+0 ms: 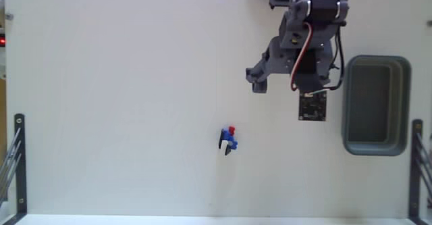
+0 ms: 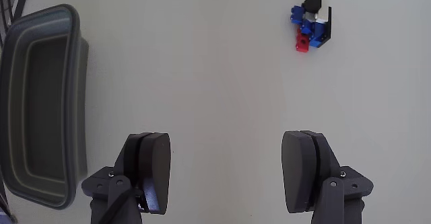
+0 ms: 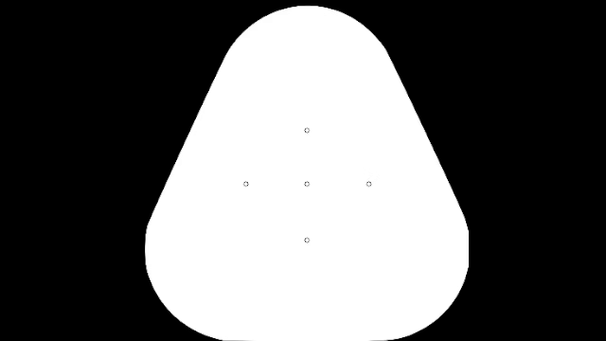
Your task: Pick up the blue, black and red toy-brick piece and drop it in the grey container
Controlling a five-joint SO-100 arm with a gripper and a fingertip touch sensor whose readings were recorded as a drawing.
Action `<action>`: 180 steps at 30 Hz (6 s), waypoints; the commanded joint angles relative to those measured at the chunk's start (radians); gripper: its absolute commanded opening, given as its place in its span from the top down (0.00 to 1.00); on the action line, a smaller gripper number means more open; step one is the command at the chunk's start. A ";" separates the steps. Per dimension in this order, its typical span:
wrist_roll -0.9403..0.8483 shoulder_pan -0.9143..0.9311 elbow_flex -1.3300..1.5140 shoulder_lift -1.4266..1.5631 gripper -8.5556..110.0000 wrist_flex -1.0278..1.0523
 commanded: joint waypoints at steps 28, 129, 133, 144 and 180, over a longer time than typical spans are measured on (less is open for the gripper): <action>0.005 0.011 0.005 0.038 0.00 -0.004; 0.005 0.011 0.005 0.038 0.00 -0.004; 0.005 0.011 0.005 0.038 0.00 -0.004; 0.005 0.083 0.005 0.038 0.00 -0.004; 0.005 0.236 0.005 0.038 0.00 -0.004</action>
